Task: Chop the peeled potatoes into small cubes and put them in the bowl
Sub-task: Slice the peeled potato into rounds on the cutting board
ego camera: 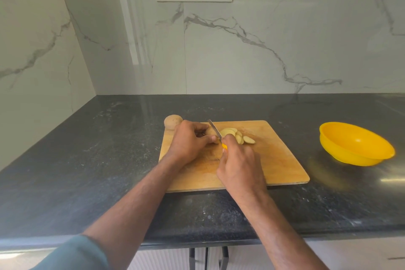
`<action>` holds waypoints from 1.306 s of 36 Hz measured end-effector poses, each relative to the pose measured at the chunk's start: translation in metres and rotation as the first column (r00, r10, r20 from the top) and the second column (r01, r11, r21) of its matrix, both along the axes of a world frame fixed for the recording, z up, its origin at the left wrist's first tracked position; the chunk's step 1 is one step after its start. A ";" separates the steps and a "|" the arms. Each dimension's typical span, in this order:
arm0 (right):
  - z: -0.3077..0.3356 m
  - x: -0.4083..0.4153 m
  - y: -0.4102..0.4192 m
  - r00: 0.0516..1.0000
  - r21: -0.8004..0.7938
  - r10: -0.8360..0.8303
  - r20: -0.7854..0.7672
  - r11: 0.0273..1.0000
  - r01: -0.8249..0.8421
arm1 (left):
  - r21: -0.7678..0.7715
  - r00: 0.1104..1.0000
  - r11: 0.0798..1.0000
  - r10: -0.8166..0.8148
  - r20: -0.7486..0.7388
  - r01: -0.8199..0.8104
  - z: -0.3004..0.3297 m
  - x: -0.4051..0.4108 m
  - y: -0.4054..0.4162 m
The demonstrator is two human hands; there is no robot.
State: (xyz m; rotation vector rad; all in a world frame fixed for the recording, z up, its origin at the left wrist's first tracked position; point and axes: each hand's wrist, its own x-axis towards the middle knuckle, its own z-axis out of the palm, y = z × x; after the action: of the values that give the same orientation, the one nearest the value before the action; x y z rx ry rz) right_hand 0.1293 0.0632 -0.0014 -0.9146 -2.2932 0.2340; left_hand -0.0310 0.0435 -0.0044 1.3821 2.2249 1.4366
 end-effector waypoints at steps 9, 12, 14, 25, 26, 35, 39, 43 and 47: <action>-0.002 -0.005 0.002 1.000 0.004 -0.022 0.017 1.000 0.022 | -0.017 1.000 1.000 -0.018 -0.017 0.018 -0.007 -0.009 0.004; -0.002 -0.006 0.002 0.999 0.003 -0.029 0.034 1.000 0.029 | -0.007 1.000 1.000 -0.022 -0.006 0.022 -0.009 -0.011 0.006; 0.000 -0.006 0.002 0.999 0.000 -0.021 0.046 1.000 0.021 | -0.006 1.000 1.000 -0.029 0.000 0.029 -0.011 -0.012 0.007; 0.011 -0.017 0.002 0.996 -0.070 -0.001 0.087 0.998 0.008 | 0.024 0.997 0.998 -0.065 -0.035 0.066 -0.007 -0.009 0.003; 0.013 -0.018 0.002 0.995 -0.076 -0.005 0.103 0.997 0.013 | 0.027 0.997 0.998 -0.064 -0.035 0.065 -0.007 -0.008 0.002; 0.021 -0.018 0.000 0.987 -0.144 -0.003 0.160 0.989 0.027 | 0.035 0.999 0.999 -0.001 -0.042 0.003 -0.005 -0.004 0.001; 0.024 -0.017 -0.001 0.985 -0.170 0.019 0.169 0.985 0.011 | 0.024 0.999 1.000 0.014 -0.049 -0.013 -0.006 -0.005 0.002; 0.026 -0.011 -0.003 0.978 -0.163 0.029 0.205 0.987 0.005 | 0.027 0.998 0.999 0.028 -0.048 -0.027 -0.007 -0.005 0.002; 0.021 -0.001 -0.007 0.978 -0.155 0.025 0.208 0.988 0.008 | 0.021 0.999 0.999 0.032 -0.044 -0.031 -0.008 -0.006 0.004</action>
State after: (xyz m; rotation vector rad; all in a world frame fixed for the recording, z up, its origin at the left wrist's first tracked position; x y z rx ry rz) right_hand 0.1279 0.0560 0.0192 -1.0521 -2.5009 0.3379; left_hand -0.0370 0.0475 -0.0128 1.4051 2.2753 1.4566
